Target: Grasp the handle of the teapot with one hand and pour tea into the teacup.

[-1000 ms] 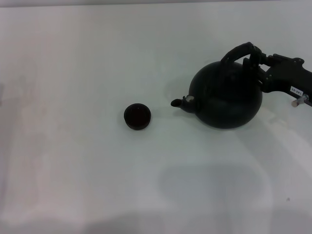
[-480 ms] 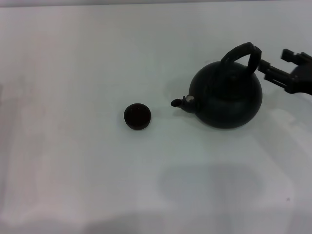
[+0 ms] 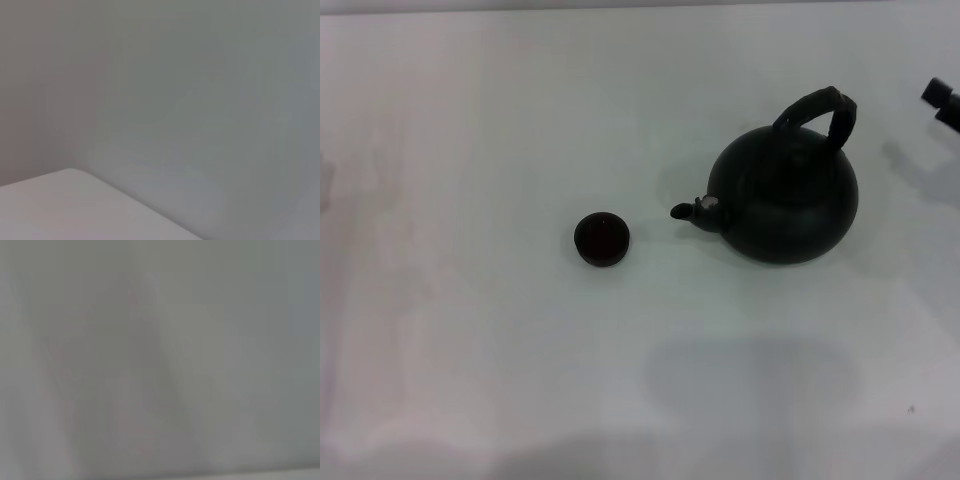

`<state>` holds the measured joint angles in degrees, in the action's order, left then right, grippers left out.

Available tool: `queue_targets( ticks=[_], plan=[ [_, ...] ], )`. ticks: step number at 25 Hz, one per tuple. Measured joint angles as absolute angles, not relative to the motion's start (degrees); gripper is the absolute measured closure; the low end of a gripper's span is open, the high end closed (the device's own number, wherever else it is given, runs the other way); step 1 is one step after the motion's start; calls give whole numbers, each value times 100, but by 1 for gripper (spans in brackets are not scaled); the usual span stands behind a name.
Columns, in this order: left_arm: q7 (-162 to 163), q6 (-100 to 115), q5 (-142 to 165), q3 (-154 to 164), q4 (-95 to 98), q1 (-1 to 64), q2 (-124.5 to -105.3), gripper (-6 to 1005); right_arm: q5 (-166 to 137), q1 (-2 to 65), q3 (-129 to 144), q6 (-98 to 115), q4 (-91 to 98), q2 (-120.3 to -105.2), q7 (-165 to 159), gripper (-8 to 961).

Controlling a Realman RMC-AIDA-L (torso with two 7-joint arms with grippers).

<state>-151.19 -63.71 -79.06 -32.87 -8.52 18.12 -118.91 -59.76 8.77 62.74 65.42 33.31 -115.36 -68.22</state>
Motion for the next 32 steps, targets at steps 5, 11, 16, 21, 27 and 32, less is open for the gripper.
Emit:
queue_targets(
  ticks=[5,11,16,21,27,32],
  plan=[
    [-15126,-6386,-7837,-3287,-845,1851,-11891,125,-4340,1258,6299,6703,2338,-11600,-5073,109],
    [-15247,-6393,-7655,-3287,-844,1924,-11897,124,-1997,1610,7201,7264,1445,-11617,-3385,109],
    [-16080,-6509,-7031,-3287,-844,2006,-11903,124,-1809,1777,7329,7079,1368,-11601,-3277,109],
    [-16162,-6536,-6807,-3317,-835,2064,-11897,125,-1799,1872,7334,6952,1359,-11601,-3271,109],
    [-16170,-6540,-6825,-3331,-835,2082,-11896,123,-1784,1933,7338,6735,1353,-11601,-3279,109],
    [-16173,-6539,-6843,-3331,-839,2093,-11901,123,-1780,1973,7347,6439,1344,-11602,-3271,109]
  ],
)
